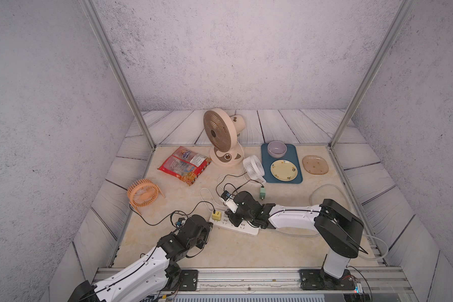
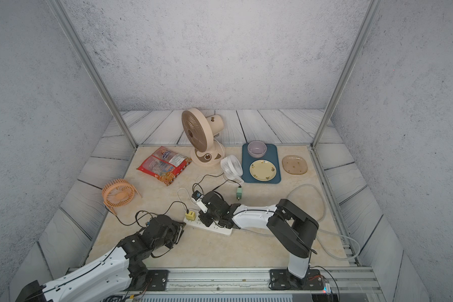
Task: Unplug the desk fan from the power strip
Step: Remove the plug from the socket.
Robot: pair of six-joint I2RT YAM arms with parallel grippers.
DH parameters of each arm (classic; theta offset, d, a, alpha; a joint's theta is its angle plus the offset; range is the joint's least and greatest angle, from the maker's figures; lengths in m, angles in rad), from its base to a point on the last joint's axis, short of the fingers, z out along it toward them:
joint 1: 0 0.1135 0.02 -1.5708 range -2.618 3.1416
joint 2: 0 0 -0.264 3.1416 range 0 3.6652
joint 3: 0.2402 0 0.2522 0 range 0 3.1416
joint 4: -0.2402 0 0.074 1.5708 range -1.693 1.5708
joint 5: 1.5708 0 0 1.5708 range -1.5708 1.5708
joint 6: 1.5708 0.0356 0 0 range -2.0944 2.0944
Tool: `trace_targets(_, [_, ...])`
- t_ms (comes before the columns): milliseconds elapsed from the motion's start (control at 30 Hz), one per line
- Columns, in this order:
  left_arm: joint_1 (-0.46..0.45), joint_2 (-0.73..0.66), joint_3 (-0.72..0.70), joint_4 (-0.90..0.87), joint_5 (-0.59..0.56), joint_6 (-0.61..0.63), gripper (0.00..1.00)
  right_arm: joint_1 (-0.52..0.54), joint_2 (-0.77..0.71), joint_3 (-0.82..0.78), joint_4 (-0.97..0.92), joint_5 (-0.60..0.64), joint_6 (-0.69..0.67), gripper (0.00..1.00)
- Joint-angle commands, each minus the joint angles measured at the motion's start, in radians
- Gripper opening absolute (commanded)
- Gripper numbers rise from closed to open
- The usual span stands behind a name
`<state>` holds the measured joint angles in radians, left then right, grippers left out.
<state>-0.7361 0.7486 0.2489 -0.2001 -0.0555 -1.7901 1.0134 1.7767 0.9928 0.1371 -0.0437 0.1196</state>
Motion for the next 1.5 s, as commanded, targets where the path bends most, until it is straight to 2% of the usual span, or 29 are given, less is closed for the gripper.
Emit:
trace_targets(0, [0.006, 0.028, -0.012, 0.064, 0.017, -0.016, 0.36, 0.010, 0.012, 0.033, -0.011, -0.044, 0.000, 0.00])
trace_targets(167, [0.006, 0.061, -0.022, 0.087, 0.030, -0.041, 0.32, 0.010, 0.011, 0.038, -0.011, -0.066, -0.007, 0.00])
trace_targets(733, [0.007, 0.094, -0.071, 0.131, 0.024, -0.110, 0.30, 0.011, 0.000, 0.024, 0.034, -0.169, -0.012, 0.00])
trace_targets(900, [0.007, 0.075, -0.073, 0.033, 0.040, -0.158, 0.25, 0.011, -0.023, -0.007, 0.110, -0.196, -0.027, 0.00])
trace_targets(1067, [0.007, 0.043, -0.090, -0.055, 0.050, -0.200, 0.21, 0.017, -0.054, -0.138, 0.403, -0.284, -0.089, 0.00])
trace_targets(1333, [0.007, 0.035, -0.095, -0.136, 0.079, -0.235, 0.19, 0.023, -0.045, -0.129, 0.350, -0.339, -0.185, 0.00])
trace_targets(1467, [0.007, 0.058, -0.096, -0.149, 0.093, -0.236, 0.19, 0.021, -0.050, -0.143, 0.403, -0.259, -0.107, 0.00])
